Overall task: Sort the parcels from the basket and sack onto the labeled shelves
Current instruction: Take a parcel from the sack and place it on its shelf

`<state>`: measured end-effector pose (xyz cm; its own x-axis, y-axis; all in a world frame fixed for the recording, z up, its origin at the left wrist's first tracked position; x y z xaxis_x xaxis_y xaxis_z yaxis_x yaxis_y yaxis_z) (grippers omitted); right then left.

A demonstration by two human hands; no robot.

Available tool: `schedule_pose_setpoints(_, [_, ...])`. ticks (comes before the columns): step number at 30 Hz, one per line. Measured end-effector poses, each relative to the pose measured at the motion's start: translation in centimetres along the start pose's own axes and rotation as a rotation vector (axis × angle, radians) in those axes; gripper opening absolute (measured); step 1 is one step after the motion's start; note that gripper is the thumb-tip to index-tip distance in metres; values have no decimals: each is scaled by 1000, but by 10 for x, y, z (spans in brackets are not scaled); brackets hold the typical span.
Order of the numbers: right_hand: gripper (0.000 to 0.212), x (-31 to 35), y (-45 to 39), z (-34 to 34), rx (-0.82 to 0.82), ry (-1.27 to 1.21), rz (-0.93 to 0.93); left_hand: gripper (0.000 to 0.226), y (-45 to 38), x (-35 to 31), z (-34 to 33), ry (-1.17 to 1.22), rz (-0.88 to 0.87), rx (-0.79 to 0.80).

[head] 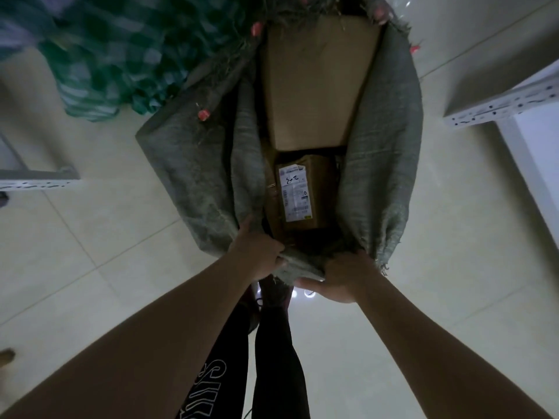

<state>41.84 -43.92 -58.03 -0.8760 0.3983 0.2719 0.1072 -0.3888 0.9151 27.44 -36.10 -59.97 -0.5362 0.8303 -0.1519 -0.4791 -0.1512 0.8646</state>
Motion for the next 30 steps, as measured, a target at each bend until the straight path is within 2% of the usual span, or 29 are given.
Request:
schedule_pose_setpoints(1, [87, 9, 0, 4, -6, -12, 27, 30, 2, -5, 0, 0, 3, -10])
schedule_pose_setpoints(2, [89, 17, -4, 8, -96, 11, 123, 26, 3, -9, 0, 4, 7, -21])
schedule_pose_setpoints(3, [88, 24, -8, 15, -276, 85, 258, 25, 5, -11, 1, 10, 14, -33])
schedule_pose_setpoints(5, [67, 24, -18, 19, -518, 308, 430, 28, 6, -9, -1, 33, 33, -64])
schedule_pose_setpoints(6, [54, 18, -23, 22, -573, 390, 423, 31, 6, -6, -3, 36, 33, -77])
schedule_pose_setpoints(8, [57, -4, -32, 28, -504, 466, 245, 35, 7, 0, -10, -2, 2, -82])
schedule_pose_setpoints(12, [55, -60, -31, 16, -335, 459, -128, 42, 6, 3, -18, -67, -18, -105])
schedule_pose_setpoints(16, [62, -81, -40, 3, -219, 365, -462, 49, 2, -7, -17, -36, -9, -68])
schedule_pose_setpoints(20, [49, -76, -33, 16, -227, 382, -367, 53, 2, -15, -20, -49, -2, -23])
schedule_pose_setpoints(23, [47, -75, -18, 18, -181, 451, -411, 56, 0, -10, -22, -43, -2, -62])
schedule_pose_setpoints(26, [42, -53, -19, 23, -321, 486, -262, 58, -3, -4, -27, -47, 8, -64])
schedule_pose_setpoints(28, [45, -33, -25, 26, -415, 537, -132, 56, -5, 0, -33, -38, 11, -70])
schedule_pose_setpoints(30, [60, -18, -36, 23, -418, 513, -69, 52, -10, 3, -39, -5, 14, -65])
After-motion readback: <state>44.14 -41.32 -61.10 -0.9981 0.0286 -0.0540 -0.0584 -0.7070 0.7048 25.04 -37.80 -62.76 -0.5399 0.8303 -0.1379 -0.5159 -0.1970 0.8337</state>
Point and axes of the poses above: each hand's wrist, its own y-axis away from the middle knuckle, its own z-axis out of the back of the hand, x = y × z, the point moved 3 cm from there along -y, towards the middle knuckle, and after that the axes turned 15 degrees about -y, right-handed, at the moved point
